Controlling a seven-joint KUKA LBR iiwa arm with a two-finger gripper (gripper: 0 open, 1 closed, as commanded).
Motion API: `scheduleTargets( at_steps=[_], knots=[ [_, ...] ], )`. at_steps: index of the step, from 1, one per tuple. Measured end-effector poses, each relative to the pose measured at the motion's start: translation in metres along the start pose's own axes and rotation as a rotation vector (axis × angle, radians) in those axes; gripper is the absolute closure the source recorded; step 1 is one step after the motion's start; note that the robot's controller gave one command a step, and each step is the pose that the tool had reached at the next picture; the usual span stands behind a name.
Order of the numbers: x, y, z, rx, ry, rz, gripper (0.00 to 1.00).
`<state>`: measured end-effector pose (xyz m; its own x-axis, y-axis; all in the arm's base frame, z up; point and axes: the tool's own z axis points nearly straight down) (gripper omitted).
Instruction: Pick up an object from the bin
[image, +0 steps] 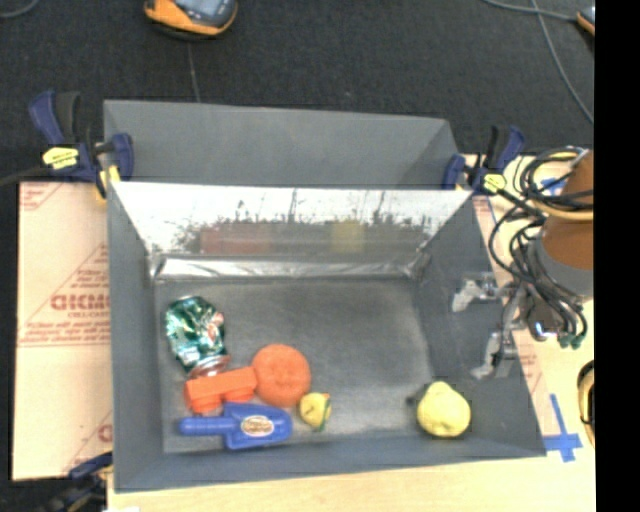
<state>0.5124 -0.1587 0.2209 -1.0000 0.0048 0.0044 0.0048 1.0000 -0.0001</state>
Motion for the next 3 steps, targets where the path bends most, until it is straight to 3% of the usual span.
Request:
scheduleTargets(
  at_steps=[1, 2, 3],
  knots=[
    [-0.001, 0.001, -0.005, 0.002, -0.008, -0.005, 0.0],
    [0.008, 0.006, 0.045, 0.004, -0.012, -0.111, 0.0],
    [0.023, 0.032, 0.133, 0.01, -0.016, -0.282, 0.0]
  ],
)
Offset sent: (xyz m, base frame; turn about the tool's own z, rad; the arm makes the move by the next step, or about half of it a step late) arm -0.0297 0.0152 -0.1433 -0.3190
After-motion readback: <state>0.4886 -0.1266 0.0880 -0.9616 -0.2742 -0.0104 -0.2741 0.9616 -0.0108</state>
